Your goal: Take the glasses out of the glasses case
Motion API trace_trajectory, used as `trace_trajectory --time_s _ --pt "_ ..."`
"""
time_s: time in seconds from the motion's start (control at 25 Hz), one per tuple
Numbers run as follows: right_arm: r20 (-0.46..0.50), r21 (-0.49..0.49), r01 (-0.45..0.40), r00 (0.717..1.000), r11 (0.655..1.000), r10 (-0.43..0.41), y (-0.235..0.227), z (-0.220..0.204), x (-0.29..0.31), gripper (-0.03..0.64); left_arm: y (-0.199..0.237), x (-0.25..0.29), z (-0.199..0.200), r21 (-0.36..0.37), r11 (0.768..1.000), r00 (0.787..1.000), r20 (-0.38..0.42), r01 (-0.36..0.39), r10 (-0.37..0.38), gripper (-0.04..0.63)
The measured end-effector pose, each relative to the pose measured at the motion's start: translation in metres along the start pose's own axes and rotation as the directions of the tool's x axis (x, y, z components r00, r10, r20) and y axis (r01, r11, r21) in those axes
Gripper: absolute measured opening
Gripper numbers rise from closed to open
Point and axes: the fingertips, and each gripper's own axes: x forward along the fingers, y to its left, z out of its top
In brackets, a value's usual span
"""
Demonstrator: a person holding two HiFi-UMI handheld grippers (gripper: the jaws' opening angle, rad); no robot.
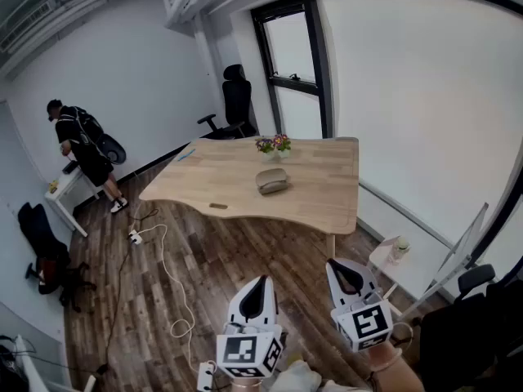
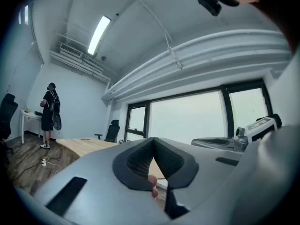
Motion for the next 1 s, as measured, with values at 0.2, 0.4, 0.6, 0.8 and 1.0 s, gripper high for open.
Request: trace_trajectory --time_s 0.2,0.4,0.6,0.8,1.0 --pt "0.014 0.022 0.007 1.0 1.0 -0.008 0.002 -0.008 0.023 0.0 0.02 0.018 -0.004 0.001 1.0 1.0 -0.011 -0.004 0.004 0.0" --pt "-0.003 0.021 0.01 1.0 1.0 -0.01 0.0 -0.019 0.056 0.0 0.042 0.049 -0.011 -0.011 1.0 1.0 -0.019 0.008 -0.008 0.0" --pt "-0.018 0.05 0.018 1.0 0.999 -0.018 -0.003 -0.032 0.089 0.0 0.062 0.076 -0.014 -0.013 0.999 0.999 -0.023 0.035 -0.035 0.0" --pt "-0.006 0.083 0.02 1.0 0.996 -0.02 -0.004 -0.034 0.114 0.0 0.079 0.094 -0.014 -0.018 0.998 0.998 -0.026 0.063 -0.063 0.0" --pt "0.005 0.108 0.028 1.0 0.994 -0.028 -0.005 -0.033 0.133 0.0 0.09 0.108 -0.014 -0.008 0.996 0.995 -0.03 0.093 -0.094 0.0"
